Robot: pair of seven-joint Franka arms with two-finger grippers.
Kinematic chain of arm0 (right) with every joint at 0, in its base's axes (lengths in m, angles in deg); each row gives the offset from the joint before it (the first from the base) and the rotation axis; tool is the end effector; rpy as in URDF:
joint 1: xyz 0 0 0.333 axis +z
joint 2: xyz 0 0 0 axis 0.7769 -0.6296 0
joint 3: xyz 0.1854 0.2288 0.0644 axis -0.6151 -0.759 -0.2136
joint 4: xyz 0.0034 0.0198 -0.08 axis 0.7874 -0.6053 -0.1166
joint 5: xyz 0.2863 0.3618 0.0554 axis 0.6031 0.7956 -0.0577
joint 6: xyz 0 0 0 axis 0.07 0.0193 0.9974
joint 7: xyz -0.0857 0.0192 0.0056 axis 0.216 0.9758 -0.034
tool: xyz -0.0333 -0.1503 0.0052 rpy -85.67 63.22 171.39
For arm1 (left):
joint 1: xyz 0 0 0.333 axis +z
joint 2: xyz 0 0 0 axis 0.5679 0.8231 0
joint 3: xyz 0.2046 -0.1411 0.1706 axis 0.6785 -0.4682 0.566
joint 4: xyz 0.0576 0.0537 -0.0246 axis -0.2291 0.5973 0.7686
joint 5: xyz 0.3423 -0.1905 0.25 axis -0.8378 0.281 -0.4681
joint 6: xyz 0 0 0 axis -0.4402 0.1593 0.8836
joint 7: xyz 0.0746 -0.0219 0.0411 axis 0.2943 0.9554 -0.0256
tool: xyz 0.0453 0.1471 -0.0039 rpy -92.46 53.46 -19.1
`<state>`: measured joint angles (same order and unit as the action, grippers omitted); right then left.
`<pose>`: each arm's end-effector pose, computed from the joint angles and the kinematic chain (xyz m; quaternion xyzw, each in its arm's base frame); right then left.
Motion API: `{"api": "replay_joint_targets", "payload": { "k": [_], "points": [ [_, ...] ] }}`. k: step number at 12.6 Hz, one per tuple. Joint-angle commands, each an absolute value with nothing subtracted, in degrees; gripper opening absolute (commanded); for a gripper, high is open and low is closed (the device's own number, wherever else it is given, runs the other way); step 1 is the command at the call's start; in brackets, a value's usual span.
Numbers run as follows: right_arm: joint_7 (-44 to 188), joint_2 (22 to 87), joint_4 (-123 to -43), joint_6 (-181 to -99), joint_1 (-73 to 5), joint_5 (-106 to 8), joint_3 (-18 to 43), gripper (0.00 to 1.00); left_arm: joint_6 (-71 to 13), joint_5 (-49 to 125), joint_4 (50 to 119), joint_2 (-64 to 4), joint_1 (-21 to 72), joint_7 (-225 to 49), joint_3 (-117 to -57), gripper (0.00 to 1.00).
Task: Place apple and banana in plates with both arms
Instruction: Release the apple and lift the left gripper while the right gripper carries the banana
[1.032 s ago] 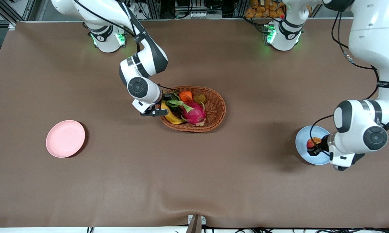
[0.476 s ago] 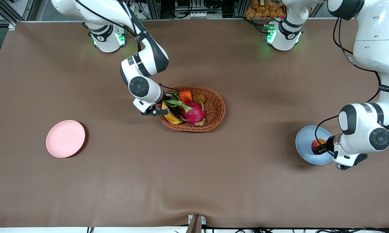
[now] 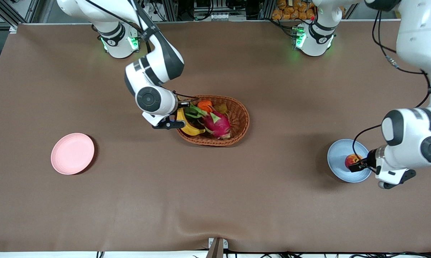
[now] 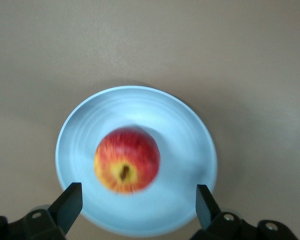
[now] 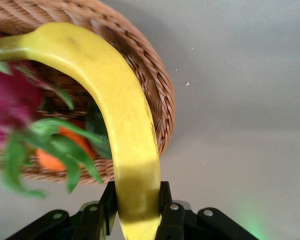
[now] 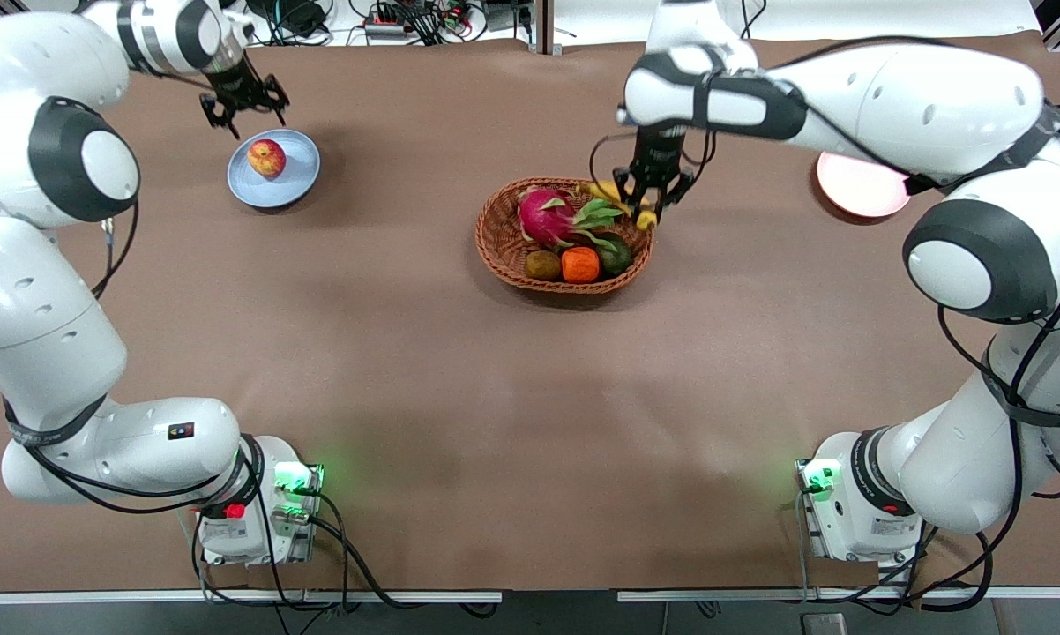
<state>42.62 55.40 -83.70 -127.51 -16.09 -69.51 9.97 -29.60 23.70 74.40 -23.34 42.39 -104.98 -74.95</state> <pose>0.5406 0.3788 0.2403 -0.9793 -0.0100 0.1998 0.0305 0.7389 0.0353 0.2154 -0.9784 -0.2034 0.0315 0.0172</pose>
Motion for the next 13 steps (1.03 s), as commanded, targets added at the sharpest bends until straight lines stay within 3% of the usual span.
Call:
{"api": "replay_joint_targets", "payload": {
  "k": [1,6,13],
  "points": [
    [42.5,56.0,-80.8,-124.4,-17.6,-69.9,9.7,0.00,-23.5,23.0,74.3,-30.8,42.3,-101.9,-76.7,1.00],
    [41.7,60.6,-81.3,-121.2,-26.8,-70.2,9.8,0.00,-11.6,22.9,67.1,-38.5,42.4,-101.1,-80.2,1.00],
    [41.3,62.3,-82.7,-115.4,-41.9,-83.3,12.1,0.00,-1.1,24.0,67.8,-52.2,41.4,-93.1,-81.2,1.00]
  ]
}}
